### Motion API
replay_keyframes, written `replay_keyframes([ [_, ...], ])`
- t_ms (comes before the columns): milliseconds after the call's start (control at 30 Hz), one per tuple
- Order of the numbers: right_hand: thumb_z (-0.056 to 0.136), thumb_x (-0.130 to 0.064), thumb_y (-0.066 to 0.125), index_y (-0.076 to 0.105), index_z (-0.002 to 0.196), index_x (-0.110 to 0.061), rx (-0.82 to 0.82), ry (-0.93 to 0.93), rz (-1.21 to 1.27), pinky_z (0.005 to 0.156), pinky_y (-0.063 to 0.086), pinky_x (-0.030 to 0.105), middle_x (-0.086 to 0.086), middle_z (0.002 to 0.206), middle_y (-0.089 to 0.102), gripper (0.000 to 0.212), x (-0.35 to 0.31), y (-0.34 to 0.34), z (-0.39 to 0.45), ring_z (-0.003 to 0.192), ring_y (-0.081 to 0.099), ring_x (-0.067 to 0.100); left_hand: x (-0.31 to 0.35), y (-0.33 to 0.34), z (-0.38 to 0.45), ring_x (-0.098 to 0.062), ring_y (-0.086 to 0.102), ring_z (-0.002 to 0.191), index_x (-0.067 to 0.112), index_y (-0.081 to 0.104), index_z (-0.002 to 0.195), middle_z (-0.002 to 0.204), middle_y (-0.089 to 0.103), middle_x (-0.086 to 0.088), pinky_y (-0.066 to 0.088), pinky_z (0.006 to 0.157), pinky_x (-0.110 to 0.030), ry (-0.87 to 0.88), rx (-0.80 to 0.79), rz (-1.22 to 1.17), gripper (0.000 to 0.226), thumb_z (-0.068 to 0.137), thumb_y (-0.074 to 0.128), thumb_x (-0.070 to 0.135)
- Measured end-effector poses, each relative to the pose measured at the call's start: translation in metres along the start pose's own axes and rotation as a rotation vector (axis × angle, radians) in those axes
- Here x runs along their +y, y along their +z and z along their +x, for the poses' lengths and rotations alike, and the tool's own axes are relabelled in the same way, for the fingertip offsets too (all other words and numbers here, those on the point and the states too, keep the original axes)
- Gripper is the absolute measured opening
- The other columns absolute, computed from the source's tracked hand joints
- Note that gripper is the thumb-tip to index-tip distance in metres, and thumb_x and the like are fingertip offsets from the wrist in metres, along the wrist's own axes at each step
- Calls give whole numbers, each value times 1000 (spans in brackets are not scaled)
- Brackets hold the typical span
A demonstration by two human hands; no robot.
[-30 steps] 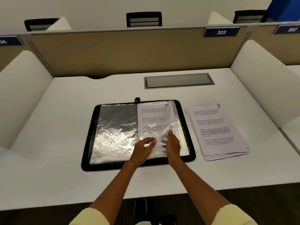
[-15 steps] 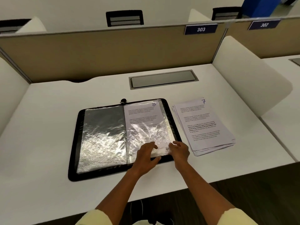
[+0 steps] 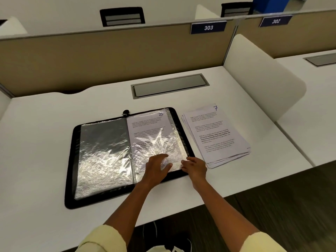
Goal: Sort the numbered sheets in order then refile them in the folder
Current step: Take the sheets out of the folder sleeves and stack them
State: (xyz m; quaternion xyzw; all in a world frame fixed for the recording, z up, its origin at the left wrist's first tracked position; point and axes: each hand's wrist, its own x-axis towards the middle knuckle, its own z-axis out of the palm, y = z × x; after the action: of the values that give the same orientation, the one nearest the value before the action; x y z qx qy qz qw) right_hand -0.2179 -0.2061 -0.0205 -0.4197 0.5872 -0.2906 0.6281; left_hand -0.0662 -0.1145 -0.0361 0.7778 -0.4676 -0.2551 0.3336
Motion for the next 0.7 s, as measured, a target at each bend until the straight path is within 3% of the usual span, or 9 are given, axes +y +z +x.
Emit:
replay_keyframes([
  [67, 81, -7, 80, 71, 104, -5, -20, -56, -40, 72, 62, 34, 10, 87, 75, 25, -5, 7, -5, 76, 74, 23, 7, -8, 4, -16, 52, 121, 21, 61, 125, 130, 61, 2, 41, 103, -33, -51, 4, -90, 41, 92, 62, 44],
  [133, 83, -11, 78, 75, 100, -12, -82, -134, -95, 72, 61, 31, 4, 88, 75, 17, -13, 19, -12, 81, 74, 19, 14, -22, 9, -13, 61, 108, 19, 67, 115, 117, 68, 3, 45, 90, -21, -107, 36, -212, 31, 93, 62, 40],
  [233, 85, -12, 77, 78, 100, -14, -265, -228, -112, 81, 57, 23, -2, 92, 77, 15, -27, 43, -27, 88, 73, 9, 26, -51, 18, -11, 68, 87, 24, 70, 94, 95, 72, 5, 54, 79, -30, -179, 76, -371, 27, 93, 58, 48],
  [333, 86, -13, 77, 78, 102, -11, -416, -317, -168, 79, 54, 17, -2, 93, 77, 17, -35, 69, -41, 89, 72, 7, 33, -83, 24, -17, 71, 75, 18, 71, 91, 86, 74, 0, 57, 67, -35, -229, 116, -459, 36, 92, 58, 51],
  [500, 87, -22, 76, 78, 100, -19, -580, -438, -325, 75, 51, 13, -5, 93, 77, 13, -33, 105, -60, 87, 70, 4, 16, -126, 25, -19, 67, 61, 10, 72, 84, 73, 72, -8, 53, 58, -33, -214, 264, -447, 12, 88, 73, 21],
  [600, 90, -27, 73, 77, 97, -19, -532, -464, -316, 73, 50, 12, -9, 89, 75, 12, -28, 117, -64, 84, 68, -1, -4, -147, 17, -13, 63, 58, 12, 73, 81, 69, 70, -4, 51, 56, -28, -240, 394, -413, 5, 86, 73, 14],
  [700, 94, -21, 66, 74, 101, -14, -342, -513, -376, 73, 50, 17, -8, 90, 70, 13, -15, 117, -53, 80, 64, 0, -30, -165, 2, -12, 61, 56, 9, 72, 81, 67, 69, -4, 50, 51, -24, -289, 487, -403, 12, 84, 76, 20],
])
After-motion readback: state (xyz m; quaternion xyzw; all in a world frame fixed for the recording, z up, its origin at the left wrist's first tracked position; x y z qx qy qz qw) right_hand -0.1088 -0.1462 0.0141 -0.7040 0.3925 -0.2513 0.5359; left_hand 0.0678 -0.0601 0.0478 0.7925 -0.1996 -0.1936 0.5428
